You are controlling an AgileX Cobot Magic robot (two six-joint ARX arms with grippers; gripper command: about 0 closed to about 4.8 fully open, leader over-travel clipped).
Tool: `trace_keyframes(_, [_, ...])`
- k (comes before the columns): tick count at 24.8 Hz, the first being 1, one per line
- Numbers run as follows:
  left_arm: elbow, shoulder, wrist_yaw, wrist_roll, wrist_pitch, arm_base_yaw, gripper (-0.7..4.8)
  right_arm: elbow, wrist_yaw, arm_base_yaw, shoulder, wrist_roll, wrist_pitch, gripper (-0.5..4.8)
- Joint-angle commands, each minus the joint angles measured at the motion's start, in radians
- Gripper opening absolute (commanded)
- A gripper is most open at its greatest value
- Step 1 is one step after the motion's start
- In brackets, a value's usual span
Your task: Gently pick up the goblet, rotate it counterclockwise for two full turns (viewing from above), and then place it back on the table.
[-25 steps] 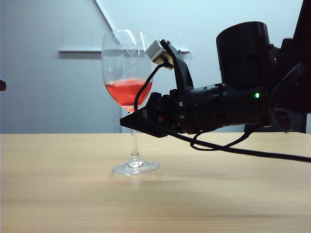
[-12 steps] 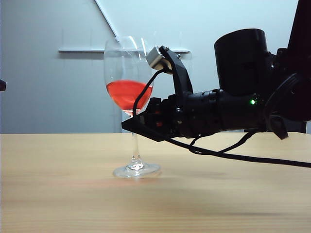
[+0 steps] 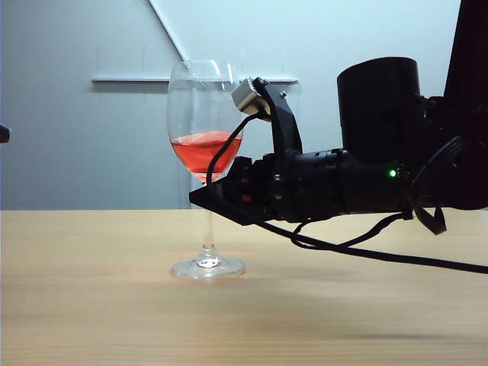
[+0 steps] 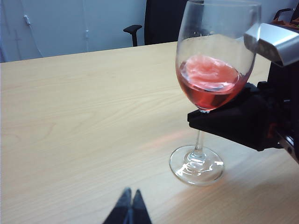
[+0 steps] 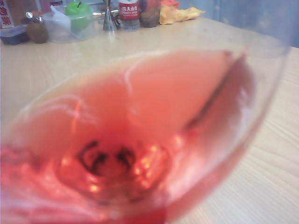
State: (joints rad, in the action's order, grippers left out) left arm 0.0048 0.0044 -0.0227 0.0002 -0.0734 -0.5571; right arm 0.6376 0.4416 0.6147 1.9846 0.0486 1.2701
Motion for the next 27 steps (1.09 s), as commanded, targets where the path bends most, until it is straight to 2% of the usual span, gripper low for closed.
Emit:
trace_keyframes(1, [0.004, 0.002, 0.000, 0.000, 0.000, 0.001, -0.05, 0.005, -0.008, 0.002, -0.006, -0.007, 0.030, 0.66])
trace_keyframes(5, [0.004, 0.002, 0.000, 0.000, 0.000, 0.001, -0.05, 0.005, -0.021, 0.003, -0.006, -0.007, 0.030, 0.84])
trace_keyframes(7, [0.004, 0.002, 0.000, 0.000, 0.000, 0.001, -0.05, 0.005, -0.022, 0.002, -0.006, -0.007, 0.029, 1.63])
trace_keyframes(9, [0.004, 0.002, 0.000, 0.000, 0.000, 0.001, -0.05, 0.005, -0.021, 0.001, -0.006, -0.007, 0.029, 1.87])
trace_keyframes(12, [0.004, 0.002, 0.000, 0.000, 0.000, 0.001, -0.05, -0.001, -0.021, 0.001, -0.006, -0.007, 0.031, 2.58])
trace_keyframes(16, [0.004, 0.002, 0.000, 0.000, 0.000, 0.001, -0.05, -0.021, -0.021, 0.001, -0.008, -0.006, 0.039, 2.86])
trace_keyframes(19, [0.004, 0.002, 0.000, 0.000, 0.000, 0.001, -0.05, -0.039, -0.021, -0.003, -0.014, -0.001, 0.045, 3.45])
trace_keyframes(22, [0.004, 0.002, 0.000, 0.000, 0.000, 0.001, -0.05, -0.072, -0.046, -0.011, -0.035, 0.000, 0.050, 3.62])
trace_keyframes(25, [0.004, 0.002, 0.000, 0.000, 0.000, 0.002, -0.05, -0.124, -0.108, -0.026, -0.080, 0.000, 0.049, 4.65])
trace_keyframes(27, [0.004, 0.002, 0.001, 0.000, 0.000, 0.010, -0.05, -0.186, -0.109, -0.039, -0.137, 0.000, 0.048, 4.79])
